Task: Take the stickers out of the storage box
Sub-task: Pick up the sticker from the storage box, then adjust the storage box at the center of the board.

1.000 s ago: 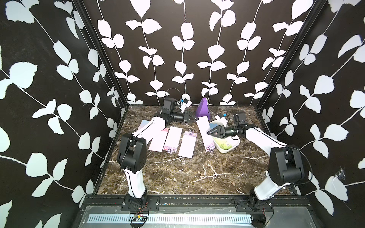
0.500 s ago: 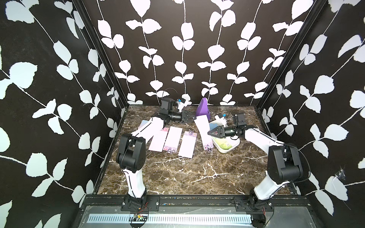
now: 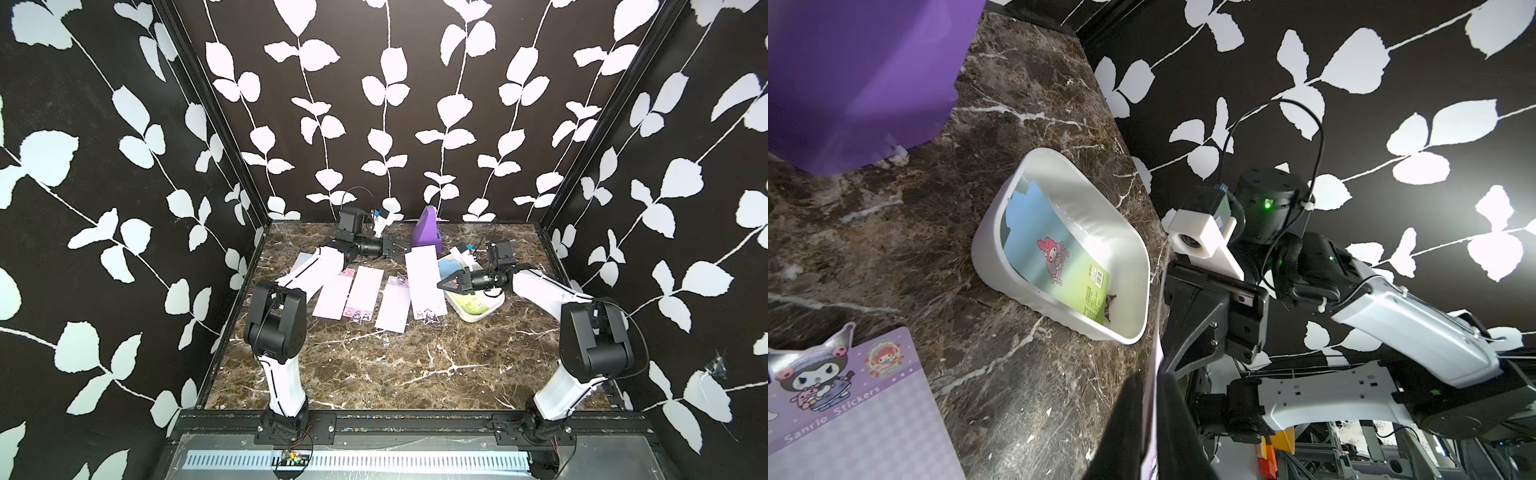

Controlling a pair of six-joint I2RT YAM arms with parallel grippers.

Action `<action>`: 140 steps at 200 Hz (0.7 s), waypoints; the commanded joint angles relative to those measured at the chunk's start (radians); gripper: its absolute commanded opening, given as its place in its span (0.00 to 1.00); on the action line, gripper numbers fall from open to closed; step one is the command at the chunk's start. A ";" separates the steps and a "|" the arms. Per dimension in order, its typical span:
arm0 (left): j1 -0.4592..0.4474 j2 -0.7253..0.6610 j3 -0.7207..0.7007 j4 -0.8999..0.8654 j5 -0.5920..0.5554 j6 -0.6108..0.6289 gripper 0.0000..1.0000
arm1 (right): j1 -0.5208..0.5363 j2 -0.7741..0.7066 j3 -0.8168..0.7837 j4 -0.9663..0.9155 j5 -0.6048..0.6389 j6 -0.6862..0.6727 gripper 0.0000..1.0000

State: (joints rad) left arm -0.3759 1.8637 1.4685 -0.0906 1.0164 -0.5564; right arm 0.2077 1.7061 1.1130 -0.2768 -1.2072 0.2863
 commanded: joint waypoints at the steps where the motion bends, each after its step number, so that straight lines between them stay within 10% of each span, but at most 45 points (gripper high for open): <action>1: 0.005 -0.021 -0.008 -0.027 -0.018 0.030 0.15 | -0.001 0.018 -0.002 -0.031 0.007 -0.031 0.00; 140: 0.137 -0.173 -0.253 0.136 -0.244 -0.099 0.46 | 0.017 0.076 -0.110 0.001 0.195 0.073 0.00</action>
State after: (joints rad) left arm -0.2550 1.7912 1.2488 -0.0216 0.8406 -0.6323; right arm 0.2108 1.7817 1.0664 -0.3229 -1.0641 0.3058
